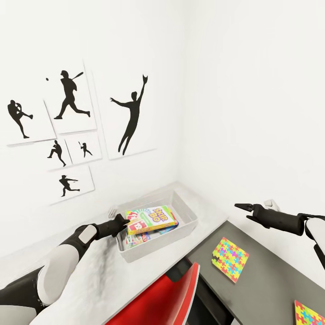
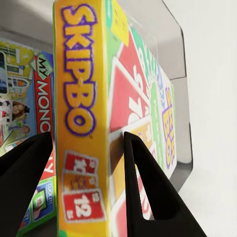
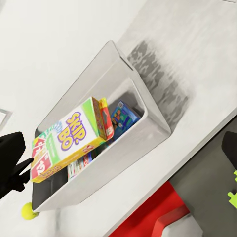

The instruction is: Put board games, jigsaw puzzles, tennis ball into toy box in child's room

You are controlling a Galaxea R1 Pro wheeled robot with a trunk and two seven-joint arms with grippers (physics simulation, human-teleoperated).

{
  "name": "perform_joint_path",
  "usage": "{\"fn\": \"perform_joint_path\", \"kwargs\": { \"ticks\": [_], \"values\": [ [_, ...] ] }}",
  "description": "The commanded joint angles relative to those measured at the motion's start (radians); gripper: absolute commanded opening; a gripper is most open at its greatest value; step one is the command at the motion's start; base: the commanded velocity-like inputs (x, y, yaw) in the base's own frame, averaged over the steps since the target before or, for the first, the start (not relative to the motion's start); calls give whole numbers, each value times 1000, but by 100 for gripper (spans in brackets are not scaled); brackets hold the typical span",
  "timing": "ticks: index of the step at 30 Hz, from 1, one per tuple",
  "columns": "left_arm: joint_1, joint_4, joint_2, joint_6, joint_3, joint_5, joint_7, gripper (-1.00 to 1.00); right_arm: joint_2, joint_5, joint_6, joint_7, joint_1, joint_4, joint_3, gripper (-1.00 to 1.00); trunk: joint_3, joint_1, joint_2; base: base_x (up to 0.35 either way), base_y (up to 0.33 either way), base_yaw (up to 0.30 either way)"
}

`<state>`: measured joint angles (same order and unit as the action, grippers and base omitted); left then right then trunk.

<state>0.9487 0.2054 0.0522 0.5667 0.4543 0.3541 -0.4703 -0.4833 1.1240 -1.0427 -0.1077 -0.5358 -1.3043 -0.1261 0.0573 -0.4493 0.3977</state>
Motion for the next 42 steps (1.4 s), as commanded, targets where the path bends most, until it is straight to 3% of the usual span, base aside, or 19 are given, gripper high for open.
{"fn": "perform_joint_path", "kwargs": {
  "ticks": [1, 11, 12, 29, 31, 33, 35, 38, 40, 42],
  "values": [
    [1, 0, 0, 7, 4, 3, -1, -100, 0, -10, -5, -10, -1, 0, -1, 100, 2, -1, 2, 0, 0, 0],
    [1, 0, 0, 7, 7, 4, -1, -100, 0, -12, -5, -10, -1, 0, -1, 100, 2, -1, 2, 0, 0, 0],
    [1, 0, 0, 7, 7, 3, -1, 100, 0, -12, -5, -10, -1, 0, -1, 100, 2, -1, 2, 0, 0, 0],
    [1, 0, 6, 12, 9, 5, -11, 100, 3, -12, -5, -10, -1, -3, 0, 100, 2, -1, 2, 0, 0, 0],
    [1, 0, 8, 15, 20, 5, -17, 100, 3, -12, -5, -10, -1, -3, 0, 100, 2, -1, 2, 0, 0, 0],
    [1, 1, 10, 34, 58, 12, -43, 100, 3, -11, -5, -10, -1, -6, 0, 100, 2, -1, 2, 0, 0, 0],
    [1, 6, 12, 100, 92, 16, -105, 100, 3, -9, -5, -10, -1, -8, 0, 100, 2, -1, 2, 0, 0, 0],
    [1, 16, 23, 212, 106, 14, -264, 100, 3, -8, -5, -10, -1, -10, 1, 100, 2, -1, 2, 0, 0, 0],
    [1, 30, 33, 251, 93, 12, -395, 100, 3, -7, -5, -10, 0, -10, 3, 100, 2, -1, 2, 0, 0, 0],
    [1, 53, 46, 290, 53, 10, -512, 100, 4, -6, -5, -10, 0, -9, 3, 100, 2, -1, 2, 0, 0, 0]
  ]
}}
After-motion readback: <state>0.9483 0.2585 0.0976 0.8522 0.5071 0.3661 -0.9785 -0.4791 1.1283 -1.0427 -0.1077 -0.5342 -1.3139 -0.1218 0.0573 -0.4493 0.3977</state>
